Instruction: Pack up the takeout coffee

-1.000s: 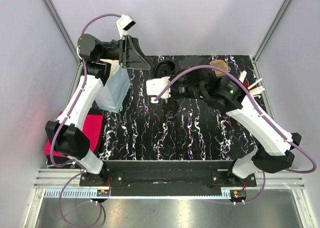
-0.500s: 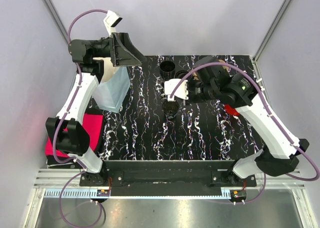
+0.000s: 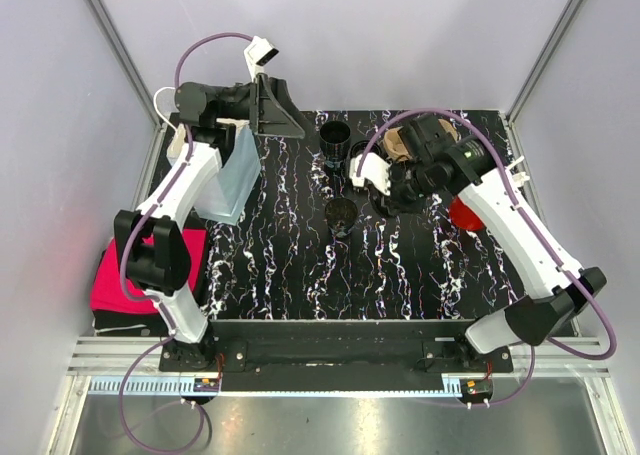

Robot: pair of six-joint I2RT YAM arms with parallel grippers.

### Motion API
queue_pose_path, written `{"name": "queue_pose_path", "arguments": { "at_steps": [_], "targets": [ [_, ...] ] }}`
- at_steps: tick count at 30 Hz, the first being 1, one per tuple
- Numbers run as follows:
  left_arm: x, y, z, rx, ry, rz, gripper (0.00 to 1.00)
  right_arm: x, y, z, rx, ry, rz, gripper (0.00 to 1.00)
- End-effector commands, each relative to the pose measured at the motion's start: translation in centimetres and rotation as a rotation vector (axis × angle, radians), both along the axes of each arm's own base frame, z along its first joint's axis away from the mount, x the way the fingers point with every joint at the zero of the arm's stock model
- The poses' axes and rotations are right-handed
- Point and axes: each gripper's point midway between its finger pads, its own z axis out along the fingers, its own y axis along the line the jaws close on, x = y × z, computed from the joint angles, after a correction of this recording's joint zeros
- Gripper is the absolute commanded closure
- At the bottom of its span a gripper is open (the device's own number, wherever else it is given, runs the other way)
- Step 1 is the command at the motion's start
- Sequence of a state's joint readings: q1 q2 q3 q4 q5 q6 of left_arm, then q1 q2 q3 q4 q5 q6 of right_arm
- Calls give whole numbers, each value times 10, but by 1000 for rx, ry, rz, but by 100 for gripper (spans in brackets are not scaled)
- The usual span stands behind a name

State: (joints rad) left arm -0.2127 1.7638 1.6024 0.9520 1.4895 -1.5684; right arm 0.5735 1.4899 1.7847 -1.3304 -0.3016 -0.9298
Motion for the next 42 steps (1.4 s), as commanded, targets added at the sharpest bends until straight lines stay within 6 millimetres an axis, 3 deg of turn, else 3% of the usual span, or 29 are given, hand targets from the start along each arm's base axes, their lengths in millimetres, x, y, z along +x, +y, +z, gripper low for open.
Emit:
{"name": "queue_pose_path", "arguments": {
  "at_steps": [1,3,10,12,13,16,22,26,30,32,33,34,35,36,38,40,42],
  "targets": [
    [-60,-3,35,-24,-231,-84,1,-51,-10,-8,61,147,18,100],
    [-77,-3,47,-42,-284,-96,1,-53,-7,-11,85,164,13,100],
    [-106,4,64,-65,-392,-102,1,-60,10,-22,183,242,36,100],
    [-126,6,67,-55,-455,-136,1,-59,13,-23,201,253,38,100],
    [-137,8,73,-77,-550,-139,1,-56,13,-24,202,253,28,100],
    [-160,14,83,-60,-583,-158,1,-42,10,-32,177,266,-37,100],
    [-179,26,90,-55,-650,-132,1,-25,1,-63,85,307,-129,100],
    [-180,40,104,-69,-655,-46,1,-10,-9,-90,29,314,-212,100],
    [-172,54,128,-94,-539,84,1,7,-21,-117,-22,322,-296,100],
    [-179,57,140,-125,-617,147,1,16,-23,-124,-25,321,-326,100],
    [-170,58,140,-95,-421,186,1,19,-27,-130,-40,319,-348,100],
    [-162,59,146,-120,-607,290,1,24,-27,-133,-41,313,-360,100],
    [-152,61,145,-93,-613,368,1,25,-28,-136,-50,315,-368,100],
    [-155,65,140,-29,-532,445,1,28,-32,-140,-65,310,-383,100],
    [-140,70,144,-17,-618,543,1,31,-33,-145,-81,315,-397,100],
    [-124,75,136,18,-602,620,1,37,-36,-149,-105,305,-413,100],
    [-102,81,117,69,-586,698,1,43,-40,-152,-132,288,-436,100]
  ]
}}
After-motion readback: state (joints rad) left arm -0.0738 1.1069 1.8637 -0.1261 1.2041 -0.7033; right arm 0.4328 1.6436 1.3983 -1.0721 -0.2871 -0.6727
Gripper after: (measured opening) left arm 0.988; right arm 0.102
